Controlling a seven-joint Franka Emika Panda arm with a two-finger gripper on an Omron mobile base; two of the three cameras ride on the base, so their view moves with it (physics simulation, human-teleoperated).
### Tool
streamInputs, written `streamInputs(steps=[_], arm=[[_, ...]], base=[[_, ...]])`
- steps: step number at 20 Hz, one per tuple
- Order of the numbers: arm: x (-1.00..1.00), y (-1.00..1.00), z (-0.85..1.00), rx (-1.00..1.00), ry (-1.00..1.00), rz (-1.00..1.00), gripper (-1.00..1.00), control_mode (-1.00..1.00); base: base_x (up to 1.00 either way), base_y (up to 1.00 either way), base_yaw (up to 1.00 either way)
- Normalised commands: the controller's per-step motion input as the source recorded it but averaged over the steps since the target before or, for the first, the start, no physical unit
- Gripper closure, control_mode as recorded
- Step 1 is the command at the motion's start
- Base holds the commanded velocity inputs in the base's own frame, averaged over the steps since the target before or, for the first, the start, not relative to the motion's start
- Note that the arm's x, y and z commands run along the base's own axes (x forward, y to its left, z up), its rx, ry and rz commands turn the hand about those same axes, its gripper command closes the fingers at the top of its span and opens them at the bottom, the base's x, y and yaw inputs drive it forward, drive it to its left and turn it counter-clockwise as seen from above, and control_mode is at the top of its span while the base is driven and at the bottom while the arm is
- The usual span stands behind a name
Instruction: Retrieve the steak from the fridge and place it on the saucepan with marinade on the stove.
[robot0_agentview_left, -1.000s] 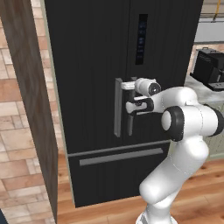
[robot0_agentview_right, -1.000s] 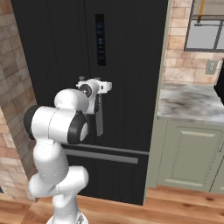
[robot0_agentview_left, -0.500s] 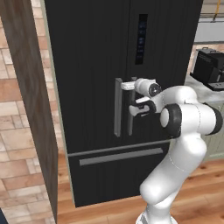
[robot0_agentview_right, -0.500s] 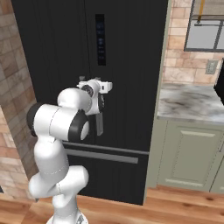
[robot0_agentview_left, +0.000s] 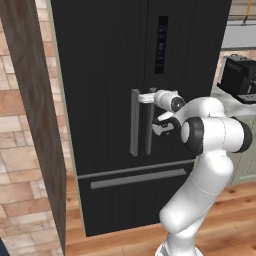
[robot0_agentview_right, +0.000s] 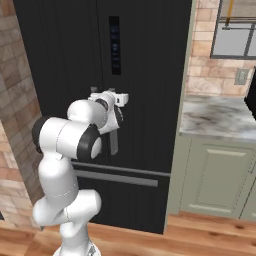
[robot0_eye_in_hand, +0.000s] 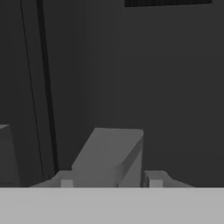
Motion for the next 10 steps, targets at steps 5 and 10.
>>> streamInputs(steps=[5, 10], arm=[[-0.10, -0.04, 0.06, 0.00, 0.20, 0.00, 1.00, -1.00], [-0.45, -0.26, 0.05, 0.00, 0.21, 0.00, 1.00, -1.00]], base=[[0.00, 0.00, 0.00], [0.00, 0.00, 0.00]])
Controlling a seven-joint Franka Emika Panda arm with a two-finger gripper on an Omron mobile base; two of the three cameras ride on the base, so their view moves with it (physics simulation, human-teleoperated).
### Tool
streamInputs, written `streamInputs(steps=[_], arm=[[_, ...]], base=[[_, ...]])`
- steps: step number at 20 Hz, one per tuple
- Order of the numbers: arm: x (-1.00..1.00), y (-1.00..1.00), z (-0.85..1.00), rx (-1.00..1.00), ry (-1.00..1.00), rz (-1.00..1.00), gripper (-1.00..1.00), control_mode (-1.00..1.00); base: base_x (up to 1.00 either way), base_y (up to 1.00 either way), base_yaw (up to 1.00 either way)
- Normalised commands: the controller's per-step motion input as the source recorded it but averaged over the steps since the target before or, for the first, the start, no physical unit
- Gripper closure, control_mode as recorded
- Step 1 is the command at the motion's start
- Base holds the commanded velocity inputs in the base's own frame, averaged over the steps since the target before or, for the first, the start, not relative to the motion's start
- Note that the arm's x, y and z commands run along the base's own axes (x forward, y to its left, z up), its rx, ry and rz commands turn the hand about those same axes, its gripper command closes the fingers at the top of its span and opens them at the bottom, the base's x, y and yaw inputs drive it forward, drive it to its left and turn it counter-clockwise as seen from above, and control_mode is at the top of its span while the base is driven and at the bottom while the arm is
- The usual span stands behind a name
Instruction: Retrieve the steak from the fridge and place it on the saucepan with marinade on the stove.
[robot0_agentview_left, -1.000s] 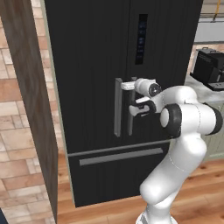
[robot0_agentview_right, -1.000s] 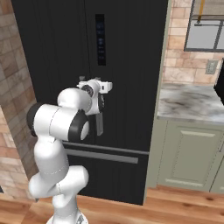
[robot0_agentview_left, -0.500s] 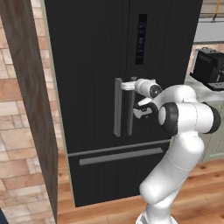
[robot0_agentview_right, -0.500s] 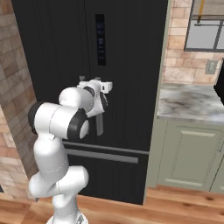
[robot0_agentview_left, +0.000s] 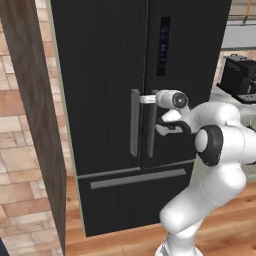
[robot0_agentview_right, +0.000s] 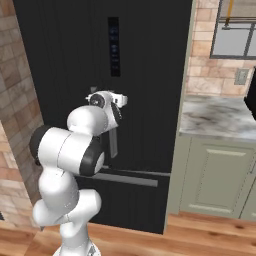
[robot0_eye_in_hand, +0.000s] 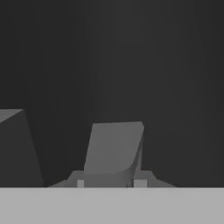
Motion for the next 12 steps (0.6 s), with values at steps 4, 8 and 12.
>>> streamInputs(steps=[4, 8, 12], arm=[[-0.41, -0.25, 0.00, 0.00, 0.13, 0.00, 1.00, -1.00], [-0.40, -0.30, 0.00, 0.00, 0.10, 0.00, 1.00, -1.00], [-0.47, -0.42, 0.00, 0.00, 0.04, 0.00, 1.00, -1.00]], base=[[0.00, 0.00, 0.00], [0.00, 0.00, 0.00], [0.00, 0.00, 0.00]])
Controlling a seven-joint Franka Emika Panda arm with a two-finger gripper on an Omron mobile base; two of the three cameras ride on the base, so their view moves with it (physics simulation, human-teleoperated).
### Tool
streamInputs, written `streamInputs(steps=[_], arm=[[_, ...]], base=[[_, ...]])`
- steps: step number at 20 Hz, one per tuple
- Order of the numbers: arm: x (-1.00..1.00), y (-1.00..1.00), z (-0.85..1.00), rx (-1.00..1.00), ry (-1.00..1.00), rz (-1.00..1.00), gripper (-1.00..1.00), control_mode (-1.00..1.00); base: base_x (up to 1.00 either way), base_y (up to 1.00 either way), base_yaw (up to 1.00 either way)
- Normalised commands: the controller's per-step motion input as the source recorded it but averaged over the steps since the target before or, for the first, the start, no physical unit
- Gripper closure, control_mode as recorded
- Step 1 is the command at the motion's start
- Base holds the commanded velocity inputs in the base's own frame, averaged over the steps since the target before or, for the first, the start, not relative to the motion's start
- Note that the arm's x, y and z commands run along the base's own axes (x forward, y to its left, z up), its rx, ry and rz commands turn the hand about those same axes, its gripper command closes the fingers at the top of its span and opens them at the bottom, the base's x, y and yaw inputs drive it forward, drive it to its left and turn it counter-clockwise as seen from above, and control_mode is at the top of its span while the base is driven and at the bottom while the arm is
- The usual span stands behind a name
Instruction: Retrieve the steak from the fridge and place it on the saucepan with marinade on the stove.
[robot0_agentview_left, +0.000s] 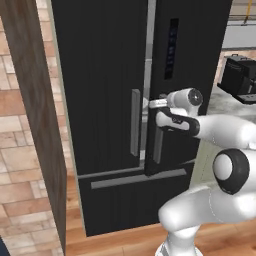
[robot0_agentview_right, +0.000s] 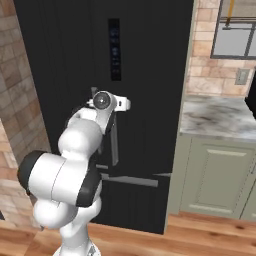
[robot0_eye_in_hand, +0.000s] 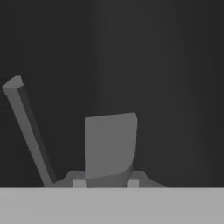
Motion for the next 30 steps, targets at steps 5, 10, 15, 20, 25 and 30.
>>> streamInputs(steps=[5, 10, 15, 20, 25, 30], arm=[[-0.48, -0.41, 0.00, 0.00, 0.00, 0.00, 1.00, -1.00], [-0.52, -0.40, 0.00, 0.00, 0.00, 0.00, 1.00, -1.00], [-0.48, -0.43, 0.00, 0.00, 0.00, 0.00, 1.00, -1.00], [-0.48, -0.50, 0.00, 0.00, 0.00, 0.00, 1.00, -1.00], [-0.39, -0.51, 0.00, 0.00, 0.00, 0.00, 1.00, -1.00], [-0.31, -0.50, 0.00, 0.00, 0.00, 0.01, 1.00, -1.00]], base=[[0.00, 0.00, 0.00], [0.00, 0.00, 0.00], [0.00, 0.00, 0.00], [0.00, 0.00, 0.00], [0.00, 0.00, 0.00], [0.00, 0.00, 0.00]])
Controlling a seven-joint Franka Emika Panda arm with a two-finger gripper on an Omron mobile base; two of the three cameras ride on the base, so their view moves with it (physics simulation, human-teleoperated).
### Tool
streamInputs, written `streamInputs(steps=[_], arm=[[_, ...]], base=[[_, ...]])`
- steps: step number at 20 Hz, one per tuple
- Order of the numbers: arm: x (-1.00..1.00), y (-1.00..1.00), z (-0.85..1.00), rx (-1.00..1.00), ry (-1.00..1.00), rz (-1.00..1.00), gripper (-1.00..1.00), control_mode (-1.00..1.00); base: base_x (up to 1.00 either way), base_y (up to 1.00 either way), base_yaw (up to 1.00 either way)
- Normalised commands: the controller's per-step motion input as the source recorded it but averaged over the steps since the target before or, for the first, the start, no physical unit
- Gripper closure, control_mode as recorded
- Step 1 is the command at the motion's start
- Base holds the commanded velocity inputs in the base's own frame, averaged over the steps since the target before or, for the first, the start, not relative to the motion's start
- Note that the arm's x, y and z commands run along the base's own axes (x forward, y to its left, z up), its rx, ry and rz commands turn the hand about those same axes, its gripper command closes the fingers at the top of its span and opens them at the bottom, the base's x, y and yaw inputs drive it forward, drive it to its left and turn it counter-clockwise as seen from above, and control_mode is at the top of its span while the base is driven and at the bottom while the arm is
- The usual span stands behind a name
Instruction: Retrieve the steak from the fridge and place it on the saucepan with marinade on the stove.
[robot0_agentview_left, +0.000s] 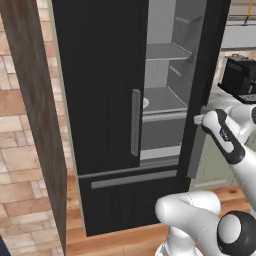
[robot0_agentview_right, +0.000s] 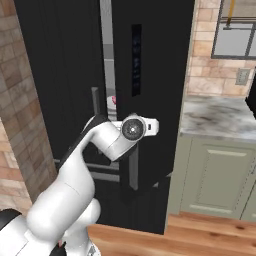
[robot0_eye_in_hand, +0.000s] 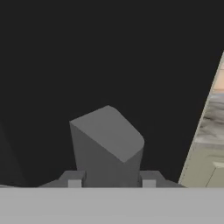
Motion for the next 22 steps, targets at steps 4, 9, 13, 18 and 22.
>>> streamInputs(steps=[4, 9, 13, 18, 22], arm=[[-0.22, -0.44, 0.00, 0.00, 0.00, 0.03, 1.00, -1.00], [-0.17, -0.45, 0.00, 0.00, 0.00, 0.04, 1.00, -1.00], [-0.05, -0.38, 0.00, 0.00, 0.00, 0.05, 1.00, -1.00], [0.08, -0.12, 0.00, 0.00, 0.00, 0.09, -1.00, -1.00], [-0.01, -0.09, 0.00, 0.00, 0.00, 0.03, -1.00, -1.00]], base=[[0.00, 0.00, 0.00], [0.00, 0.00, 0.00], [0.00, 0.00, 0.00], [0.00, 0.00, 0.00], [0.00, 0.00, 0.00]])
